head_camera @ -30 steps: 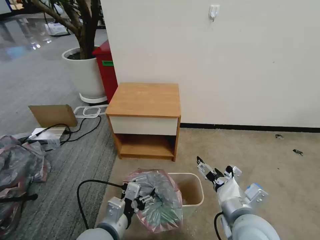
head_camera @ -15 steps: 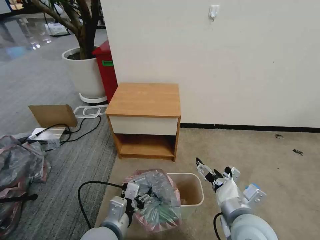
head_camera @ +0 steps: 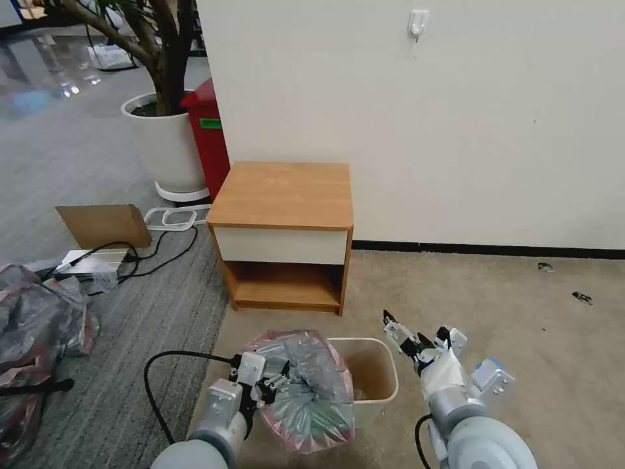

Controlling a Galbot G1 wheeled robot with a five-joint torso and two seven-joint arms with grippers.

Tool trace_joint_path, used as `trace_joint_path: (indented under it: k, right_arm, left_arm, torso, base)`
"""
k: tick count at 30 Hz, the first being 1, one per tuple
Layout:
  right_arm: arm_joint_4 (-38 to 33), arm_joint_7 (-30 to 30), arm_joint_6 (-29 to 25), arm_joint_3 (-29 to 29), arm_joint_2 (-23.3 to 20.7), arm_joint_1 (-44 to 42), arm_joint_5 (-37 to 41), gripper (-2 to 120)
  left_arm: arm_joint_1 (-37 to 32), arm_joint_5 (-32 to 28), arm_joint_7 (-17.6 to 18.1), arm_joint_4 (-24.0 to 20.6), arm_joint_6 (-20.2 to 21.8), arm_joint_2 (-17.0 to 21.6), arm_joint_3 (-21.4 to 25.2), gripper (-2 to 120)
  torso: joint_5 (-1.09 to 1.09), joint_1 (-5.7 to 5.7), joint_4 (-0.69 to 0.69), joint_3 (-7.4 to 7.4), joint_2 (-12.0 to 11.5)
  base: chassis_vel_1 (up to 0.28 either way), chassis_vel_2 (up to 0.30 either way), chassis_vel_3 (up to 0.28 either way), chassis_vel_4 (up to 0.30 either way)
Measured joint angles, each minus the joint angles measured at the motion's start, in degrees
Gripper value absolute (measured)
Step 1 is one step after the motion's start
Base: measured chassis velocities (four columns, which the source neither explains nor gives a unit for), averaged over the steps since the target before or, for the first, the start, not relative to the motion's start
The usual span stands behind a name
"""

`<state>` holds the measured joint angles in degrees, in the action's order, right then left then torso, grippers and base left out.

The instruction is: Pick up the garbage bag from the table and place it over the trash can.

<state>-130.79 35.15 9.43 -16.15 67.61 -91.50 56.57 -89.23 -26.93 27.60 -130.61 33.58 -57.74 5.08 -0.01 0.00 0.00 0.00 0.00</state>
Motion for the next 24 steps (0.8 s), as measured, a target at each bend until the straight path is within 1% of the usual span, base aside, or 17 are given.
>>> trace_joint_path:
  k: [1, 3, 9, 15, 18, 22, 23, 24]
  right_arm:
    - [-0.01, 0.02, 0.00, -0.14, -0.02, -0.04, 0.00, 100]
    - [-0.05, 0.05, -0.01, -0.23, -0.02, -0.07, 0.00, 100]
    - [0.01, 0.10, -0.04, -0.31, 0.09, -0.02, 0.03, 100]
    - [0.64, 0.11, -0.05, -0.22, 0.24, 0.30, 0.05, 100]
    - [0.87, 0.12, -0.07, -0.31, 0.18, 0.31, 0.09, 100]
    - [1.12, 0.12, -0.08, -0.72, -0.03, 0.34, 0.22, 100]
    - [1.12, 0.12, -0.08, -0.72, -0.03, 0.34, 0.22, 100]
    - [1.13, 0.12, -0.08, -0.80, -0.08, 0.37, 0.24, 100]
  left_arm:
    - [0.61, -0.22, 0.31, 0.49, 0.07, -0.05, -0.49, 64]
    - [1.15, -0.38, 0.51, 0.82, 0.16, -0.05, -0.96, 63]
    - [2.44, -1.32, 1.34, 1.62, 1.14, 0.04, -2.03, 62]
    - [5.63, -2.50, 1.65, 3.96, 1.44, -0.12, -3.14, 62]
    - [7.61, -3.93, 2.45, 5.07, 1.85, -0.31, -3.71, 59]
    - [10.48, -7.98, 5.47, 6.13, 3.81, -0.75, -4.83, 54]
    - [10.48, -7.98, 5.47, 6.13, 3.81, -0.75, -4.83, 54]
    - [10.82, -8.42, 5.82, 6.32, 4.05, -0.81, -5.02, 51]
  torso:
    - [0.00, 0.00, 0.00, 0.00, 0.00]
    - [0.00, 0.00, 0.00, 0.00, 0.00]
    - [0.00, 0.00, 0.00, 0.00, 0.00]
    - [0.00, 0.00, 0.00, 0.00, 0.00]
    - [0.01, 0.00, 0.00, 0.00, 0.00]
    - [0.01, 0.00, 0.00, 0.00, 0.00]
    - [0.01, 0.00, 0.00, 0.00, 0.00]
    - [0.01, 0.00, 0.00, 0.00, 0.00]
  base:
    - [0.000, 0.000, 0.000, 0.000]
    - [0.000, 0.000, 0.000, 0.000]
    - [0.000, 0.000, 0.000, 0.000]
    - [0.000, 0.000, 0.000, 0.000]
    - [0.000, 0.000, 0.000, 0.000]
    - [0.000, 0.000, 0.000, 0.000]
    - [0.000, 0.000, 0.000, 0.000]
    - [0.000, 0.000, 0.000, 0.000]
